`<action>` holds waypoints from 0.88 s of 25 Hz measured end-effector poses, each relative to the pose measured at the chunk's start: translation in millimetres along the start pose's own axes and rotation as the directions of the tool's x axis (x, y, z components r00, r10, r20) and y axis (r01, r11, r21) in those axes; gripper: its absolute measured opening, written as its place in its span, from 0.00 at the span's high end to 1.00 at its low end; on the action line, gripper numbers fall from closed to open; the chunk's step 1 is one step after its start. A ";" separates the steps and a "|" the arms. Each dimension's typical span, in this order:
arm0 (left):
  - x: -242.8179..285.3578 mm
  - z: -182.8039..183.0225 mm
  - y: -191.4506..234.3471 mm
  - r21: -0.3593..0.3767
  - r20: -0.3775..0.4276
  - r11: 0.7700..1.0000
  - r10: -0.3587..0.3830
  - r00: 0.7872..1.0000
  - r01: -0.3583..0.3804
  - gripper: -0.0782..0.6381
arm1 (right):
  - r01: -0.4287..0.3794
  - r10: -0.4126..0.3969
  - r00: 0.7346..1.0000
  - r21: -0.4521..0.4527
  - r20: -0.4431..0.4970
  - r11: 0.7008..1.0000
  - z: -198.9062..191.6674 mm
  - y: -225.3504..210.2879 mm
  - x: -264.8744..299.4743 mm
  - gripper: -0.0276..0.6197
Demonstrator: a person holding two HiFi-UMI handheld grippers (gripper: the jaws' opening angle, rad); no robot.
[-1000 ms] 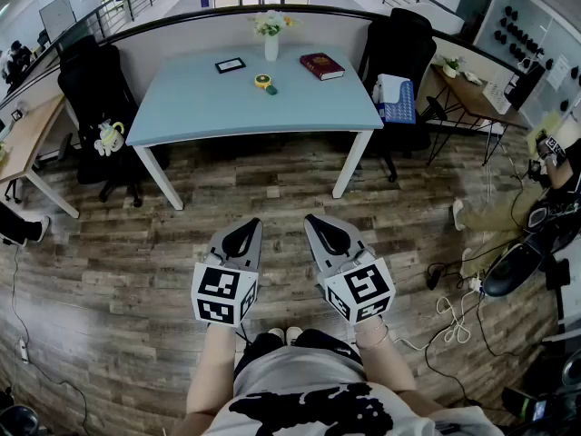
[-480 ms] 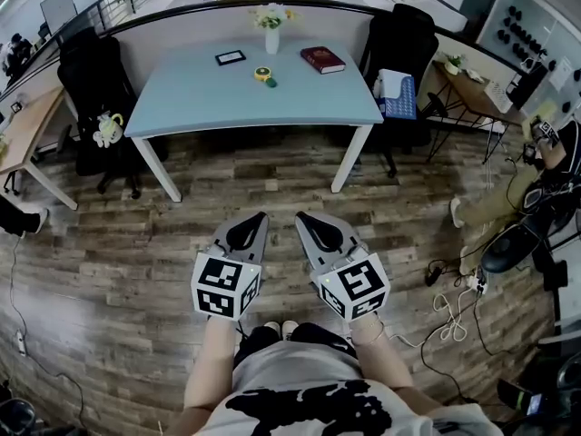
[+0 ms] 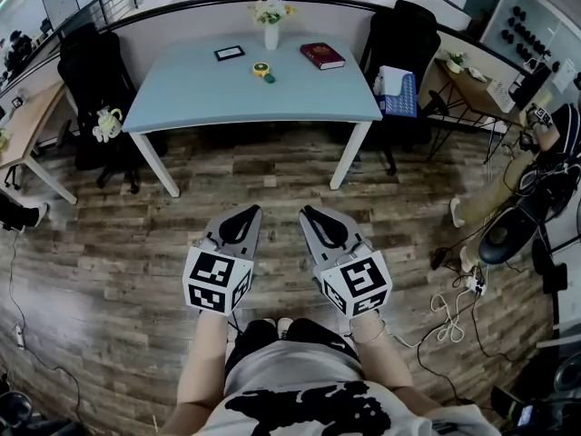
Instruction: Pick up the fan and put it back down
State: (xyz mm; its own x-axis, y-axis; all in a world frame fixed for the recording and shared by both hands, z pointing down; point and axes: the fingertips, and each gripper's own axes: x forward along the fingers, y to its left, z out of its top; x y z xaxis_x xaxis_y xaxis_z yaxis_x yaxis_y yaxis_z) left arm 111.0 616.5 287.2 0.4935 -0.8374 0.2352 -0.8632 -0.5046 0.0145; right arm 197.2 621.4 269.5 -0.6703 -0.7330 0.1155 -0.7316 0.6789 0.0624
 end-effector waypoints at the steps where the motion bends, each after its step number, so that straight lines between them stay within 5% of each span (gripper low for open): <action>1: 1.6 -1.1 -1.0 0.005 -0.004 1.000 0.002 1.000 -0.002 0.87 | -0.003 0.003 1.000 -0.002 0.003 1.000 -0.3 -2.4 -1.7 0.90; 6: 6.5 -4.4 0.9 0.025 -0.014 0.999 0.028 1.000 -0.027 0.87 | -0.032 0.032 0.999 -0.018 -0.005 0.999 -6.7 -8.4 -1.7 0.79; 11: 9.4 -12.4 2.8 0.015 -0.029 0.998 0.057 0.998 -0.057 0.87 | -0.027 0.027 0.999 -0.002 -0.023 1.000 -18.0 -18.7 0.8 0.58; 22: 34.1 -36.5 28.7 -0.025 -0.049 0.999 0.033 0.998 -0.035 0.87 | -0.022 0.022 0.996 0.006 -0.091 1.000 -46.8 -28.3 36.0 0.25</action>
State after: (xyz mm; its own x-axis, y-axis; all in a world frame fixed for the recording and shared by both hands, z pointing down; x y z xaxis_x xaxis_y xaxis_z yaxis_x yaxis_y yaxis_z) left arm 99.2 581.2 331.1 0.4585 -0.8425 0.2827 -0.8822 -0.4699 0.0302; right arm 199.6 577.9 318.3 -0.6724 -0.7107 0.2068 -0.7175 0.6944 0.0537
